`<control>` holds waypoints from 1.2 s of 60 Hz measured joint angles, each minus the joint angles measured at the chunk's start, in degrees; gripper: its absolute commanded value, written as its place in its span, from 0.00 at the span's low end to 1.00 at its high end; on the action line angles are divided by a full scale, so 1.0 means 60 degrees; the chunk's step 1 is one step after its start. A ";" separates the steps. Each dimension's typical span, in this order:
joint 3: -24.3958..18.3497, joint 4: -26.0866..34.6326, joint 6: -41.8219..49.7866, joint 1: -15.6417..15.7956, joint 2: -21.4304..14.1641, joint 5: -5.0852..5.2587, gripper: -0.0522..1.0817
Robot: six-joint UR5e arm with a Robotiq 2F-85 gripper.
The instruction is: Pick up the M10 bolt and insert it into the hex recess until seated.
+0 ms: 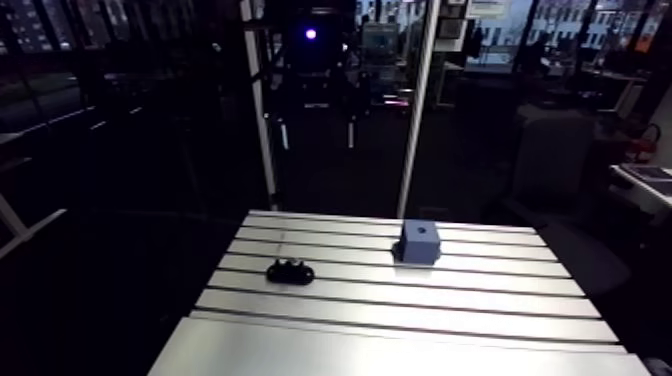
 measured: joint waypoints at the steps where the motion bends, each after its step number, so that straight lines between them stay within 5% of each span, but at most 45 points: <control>1: 0.0043 -0.0087 -0.0052 0.0049 0.0022 -0.0003 0.05; 23: 0.1316 -0.2363 -0.1196 0.0624 0.0205 -0.0026 0.05; 72: 0.4230 -0.6986 -0.2337 0.0756 0.0730 -0.0047 0.05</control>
